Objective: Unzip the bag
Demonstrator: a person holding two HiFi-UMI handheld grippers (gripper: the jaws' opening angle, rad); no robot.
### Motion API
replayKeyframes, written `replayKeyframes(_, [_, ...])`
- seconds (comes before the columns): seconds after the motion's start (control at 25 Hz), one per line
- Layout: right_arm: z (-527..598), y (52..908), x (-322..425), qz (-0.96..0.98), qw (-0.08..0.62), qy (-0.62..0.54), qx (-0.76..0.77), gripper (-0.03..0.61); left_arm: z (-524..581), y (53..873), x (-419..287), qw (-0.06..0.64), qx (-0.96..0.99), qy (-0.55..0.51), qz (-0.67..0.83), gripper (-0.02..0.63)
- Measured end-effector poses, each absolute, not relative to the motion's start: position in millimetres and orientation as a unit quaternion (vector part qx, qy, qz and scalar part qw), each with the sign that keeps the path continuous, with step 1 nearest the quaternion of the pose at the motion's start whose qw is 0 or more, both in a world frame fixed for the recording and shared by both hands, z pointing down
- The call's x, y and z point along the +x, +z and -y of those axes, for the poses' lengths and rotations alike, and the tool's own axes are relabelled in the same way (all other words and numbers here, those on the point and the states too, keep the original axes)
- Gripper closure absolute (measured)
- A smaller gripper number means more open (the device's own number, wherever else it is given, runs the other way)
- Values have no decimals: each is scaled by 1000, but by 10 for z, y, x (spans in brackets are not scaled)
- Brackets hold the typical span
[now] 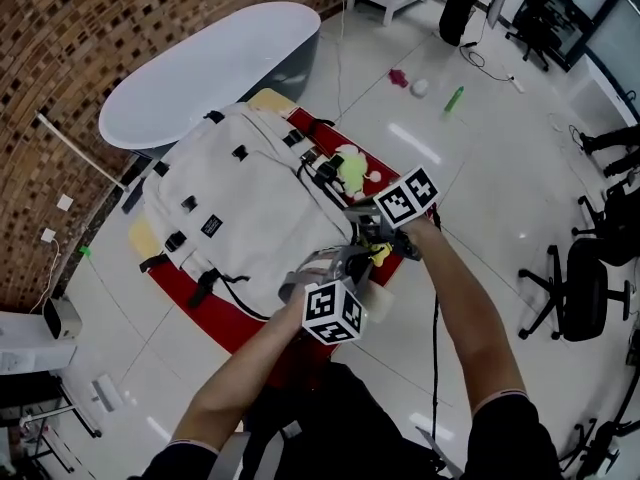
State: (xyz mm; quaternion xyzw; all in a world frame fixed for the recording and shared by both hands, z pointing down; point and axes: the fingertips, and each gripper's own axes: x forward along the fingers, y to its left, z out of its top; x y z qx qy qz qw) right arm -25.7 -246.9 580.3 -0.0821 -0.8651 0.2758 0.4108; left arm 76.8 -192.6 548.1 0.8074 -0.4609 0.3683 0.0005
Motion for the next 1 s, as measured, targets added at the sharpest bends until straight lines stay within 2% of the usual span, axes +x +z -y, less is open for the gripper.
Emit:
replayKeyframes(0.4, [2558,5825,-218,878,397,264,-34,552,976,5421,635,65,847,343,401,581])
replayKeyframes(0.68, [2593,5865,-222,882,395,255,23,554,418,5424,560,85,869,338,350,581])
replayKeyframes(1.0, [2631,5789,-119,880,389,253,102,541,-194,5373,146,125,894,303,306,580])
